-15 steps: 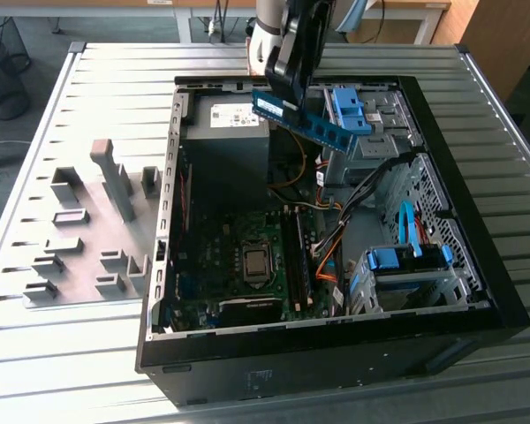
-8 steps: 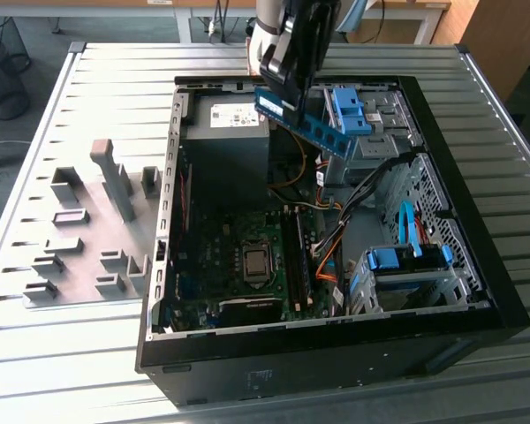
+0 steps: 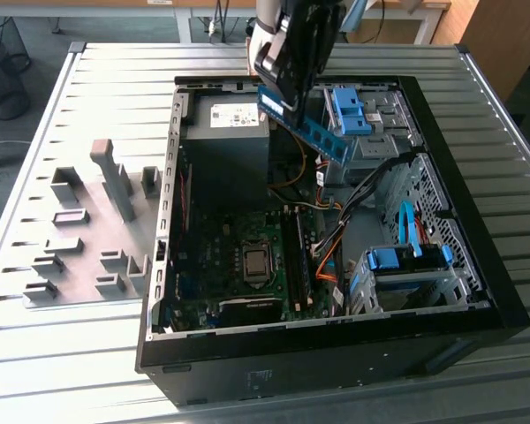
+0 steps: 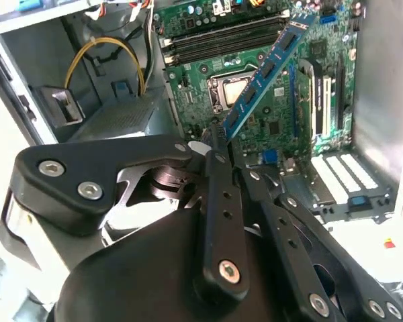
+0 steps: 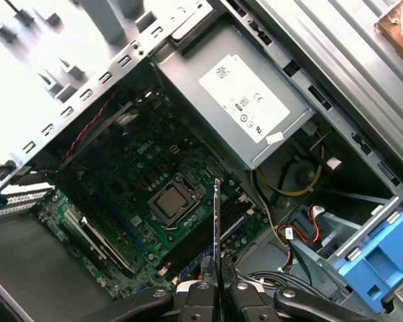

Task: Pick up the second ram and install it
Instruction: 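Insert the second ram into the second slot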

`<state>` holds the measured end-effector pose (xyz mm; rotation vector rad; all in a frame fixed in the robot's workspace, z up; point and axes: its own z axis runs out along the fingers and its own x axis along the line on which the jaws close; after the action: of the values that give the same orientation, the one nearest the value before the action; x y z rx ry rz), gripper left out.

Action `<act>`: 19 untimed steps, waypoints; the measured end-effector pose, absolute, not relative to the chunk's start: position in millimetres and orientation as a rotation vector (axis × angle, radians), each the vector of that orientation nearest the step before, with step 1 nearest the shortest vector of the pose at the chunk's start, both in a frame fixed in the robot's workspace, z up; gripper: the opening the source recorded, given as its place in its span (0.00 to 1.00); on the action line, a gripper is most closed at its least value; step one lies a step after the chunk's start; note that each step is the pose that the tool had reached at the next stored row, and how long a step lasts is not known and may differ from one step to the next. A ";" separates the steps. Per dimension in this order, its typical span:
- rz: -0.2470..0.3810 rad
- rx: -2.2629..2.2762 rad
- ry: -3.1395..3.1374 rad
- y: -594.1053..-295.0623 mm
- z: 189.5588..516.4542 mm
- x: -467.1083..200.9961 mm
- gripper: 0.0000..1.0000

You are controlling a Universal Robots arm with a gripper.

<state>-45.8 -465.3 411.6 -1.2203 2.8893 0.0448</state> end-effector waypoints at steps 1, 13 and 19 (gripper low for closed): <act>0.045 -1.200 2.898 -465.3 411.4 -45.8 0.14; 0.043 -0.937 2.990 -465.3 410.0 -45.8 0.14; 0.043 -0.809 3.026 -465.3 409.4 -45.8 0.14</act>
<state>-45.8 -465.3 409.4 -0.8095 3.0263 0.0428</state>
